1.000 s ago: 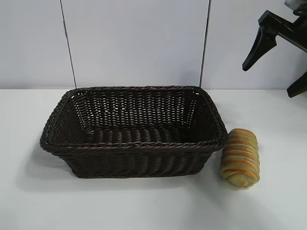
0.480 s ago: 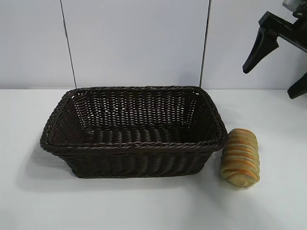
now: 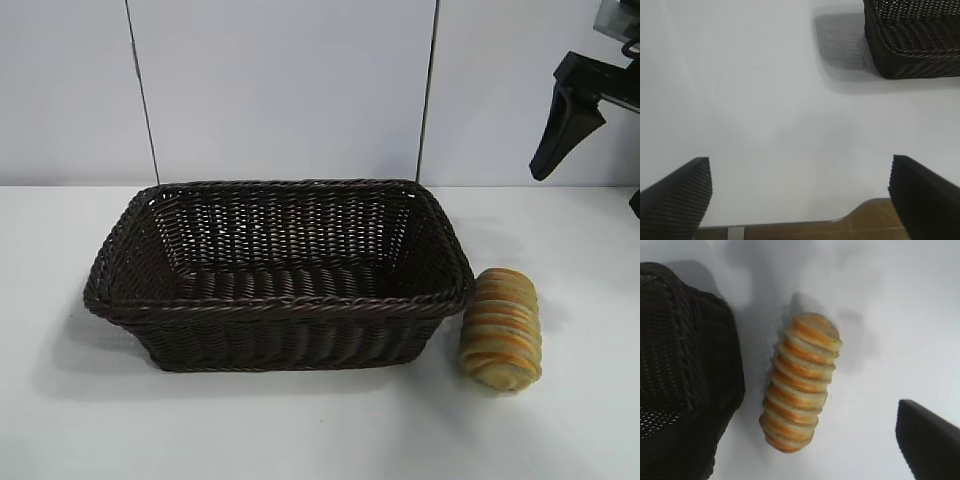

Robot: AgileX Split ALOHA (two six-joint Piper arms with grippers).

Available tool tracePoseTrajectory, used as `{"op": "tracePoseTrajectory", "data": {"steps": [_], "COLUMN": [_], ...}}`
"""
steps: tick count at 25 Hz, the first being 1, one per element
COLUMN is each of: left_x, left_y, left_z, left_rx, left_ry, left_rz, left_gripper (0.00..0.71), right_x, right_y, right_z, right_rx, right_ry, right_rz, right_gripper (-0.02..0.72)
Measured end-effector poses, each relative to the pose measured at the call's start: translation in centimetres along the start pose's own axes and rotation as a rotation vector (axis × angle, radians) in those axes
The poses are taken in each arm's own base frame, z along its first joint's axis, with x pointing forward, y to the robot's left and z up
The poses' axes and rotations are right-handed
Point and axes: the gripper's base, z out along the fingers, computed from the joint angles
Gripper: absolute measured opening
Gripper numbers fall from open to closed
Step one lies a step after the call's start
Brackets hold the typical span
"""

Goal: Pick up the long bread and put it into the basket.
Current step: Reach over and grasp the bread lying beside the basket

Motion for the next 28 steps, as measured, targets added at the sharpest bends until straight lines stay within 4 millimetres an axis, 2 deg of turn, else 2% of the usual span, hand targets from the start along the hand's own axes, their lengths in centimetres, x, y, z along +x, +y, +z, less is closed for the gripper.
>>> {"op": "tracePoseTrajectory", "data": {"steps": [3, 6, 11, 14, 19, 24, 26, 28], "left_x": [0.0, -0.1, -0.3, -0.2, -0.3, -0.3, -0.3, -0.3], "left_y": [0.0, 0.1, 0.2, 0.2, 0.2, 0.2, 0.2, 0.2], "left_z": [0.0, 0.0, 0.0, 0.2, 0.2, 0.2, 0.2, 0.2], "left_rx": [0.004, 0.025, 0.049, 0.047, 0.045, 0.045, 0.045, 0.045], "left_ry": [0.000, -0.012, -0.044, -0.043, -0.049, -0.049, -0.049, -0.049], "left_rz": [0.003, 0.020, 0.041, 0.040, 0.040, 0.040, 0.040, 0.040], "left_gripper": [0.694, 0.694, 0.694, 0.694, 0.694, 0.694, 0.694, 0.694], "right_x": [1.1, 1.6, 1.7, 1.9, 2.5, 2.6, 2.5, 2.6], "right_y": [-0.5, -0.1, 2.9, 4.1, 3.8, 3.2, 3.1, 3.0], "right_z": [1.2, 2.0, 2.8, 4.1, 7.3, 9.1, 9.5, 9.8], "right_rx": [0.007, 0.000, -0.018, -0.027, -0.009, 0.011, 0.016, 0.018], "right_ry": [-0.009, -0.032, -0.090, -0.078, 0.005, 0.016, 0.012, 0.015], "right_rz": [0.015, 0.006, -0.072, -0.079, -0.058, -0.045, -0.041, -0.034], "right_gripper": [0.695, 0.695, 0.695, 0.695, 0.695, 0.695, 0.666, 0.564]}}
